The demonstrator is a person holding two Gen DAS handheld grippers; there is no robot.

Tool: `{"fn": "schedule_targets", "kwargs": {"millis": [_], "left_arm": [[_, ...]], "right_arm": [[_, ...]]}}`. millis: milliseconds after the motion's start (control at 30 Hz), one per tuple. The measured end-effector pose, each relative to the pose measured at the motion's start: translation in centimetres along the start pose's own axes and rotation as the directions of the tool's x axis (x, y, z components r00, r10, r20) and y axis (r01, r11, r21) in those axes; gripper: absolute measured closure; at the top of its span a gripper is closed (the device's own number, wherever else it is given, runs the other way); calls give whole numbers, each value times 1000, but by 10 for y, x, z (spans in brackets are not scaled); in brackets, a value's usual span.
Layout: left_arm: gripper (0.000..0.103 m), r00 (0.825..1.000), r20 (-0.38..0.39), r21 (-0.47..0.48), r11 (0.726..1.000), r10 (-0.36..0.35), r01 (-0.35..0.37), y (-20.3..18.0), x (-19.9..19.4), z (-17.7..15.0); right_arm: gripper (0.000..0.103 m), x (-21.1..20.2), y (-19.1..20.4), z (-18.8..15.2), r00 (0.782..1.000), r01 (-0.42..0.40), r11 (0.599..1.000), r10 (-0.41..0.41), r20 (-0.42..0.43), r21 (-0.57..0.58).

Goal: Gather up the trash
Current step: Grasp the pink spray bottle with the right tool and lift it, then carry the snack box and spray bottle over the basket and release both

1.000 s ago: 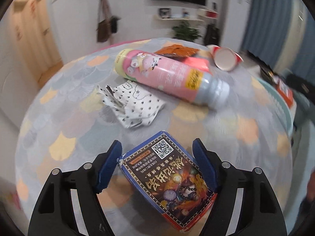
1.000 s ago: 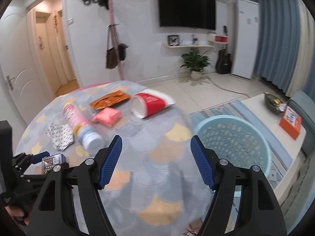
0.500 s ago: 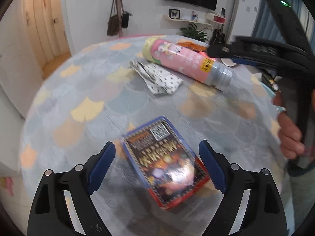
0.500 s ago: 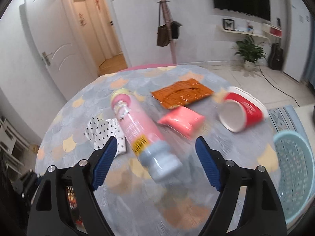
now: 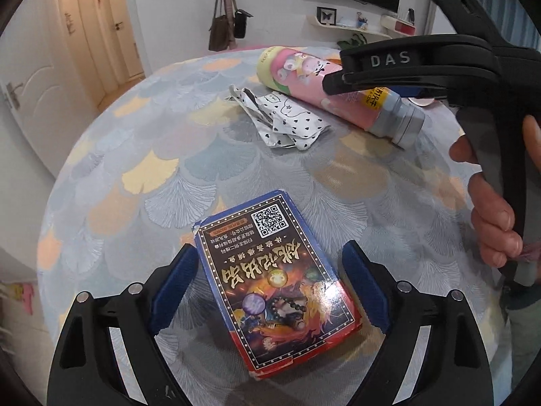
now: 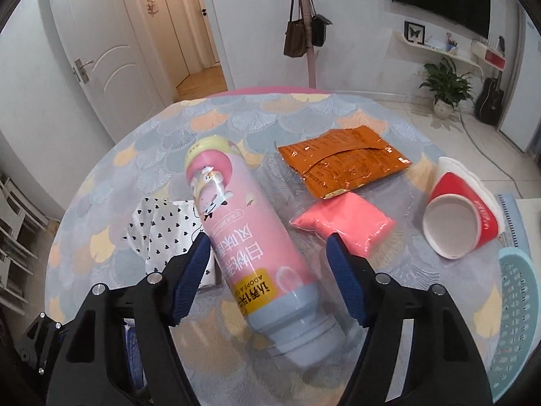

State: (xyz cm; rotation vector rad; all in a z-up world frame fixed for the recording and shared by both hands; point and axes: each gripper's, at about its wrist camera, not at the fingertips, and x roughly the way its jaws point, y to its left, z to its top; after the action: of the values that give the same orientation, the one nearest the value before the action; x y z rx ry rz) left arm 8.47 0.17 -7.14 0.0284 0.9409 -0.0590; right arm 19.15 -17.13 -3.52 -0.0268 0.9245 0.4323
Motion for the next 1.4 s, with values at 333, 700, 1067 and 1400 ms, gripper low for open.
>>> {"fn": "schedule_targets", "kwargs": {"millis": [333, 700, 1067, 1400], "left_arm": [[38, 1000, 19, 22, 1000, -12, 12, 1, -5, 0], [39, 994, 93, 47, 998, -57, 53, 1, -23, 6], [39, 979, 161, 73, 991, -125, 114, -10, -39, 22], [39, 961, 203, 117, 979, -188, 167, -35, -52, 39]], "right_arm": [[47, 10, 6, -7, 1000, -5, 1000, 4, -26, -5], [57, -33, -9, -32, 998, 0, 997, -4, 59, 71], [59, -91, -28, -56, 990, -30, 989, 9, 142, 147], [59, -145, -53, -79, 971, 1, 978, -50, 232, 208]]}}
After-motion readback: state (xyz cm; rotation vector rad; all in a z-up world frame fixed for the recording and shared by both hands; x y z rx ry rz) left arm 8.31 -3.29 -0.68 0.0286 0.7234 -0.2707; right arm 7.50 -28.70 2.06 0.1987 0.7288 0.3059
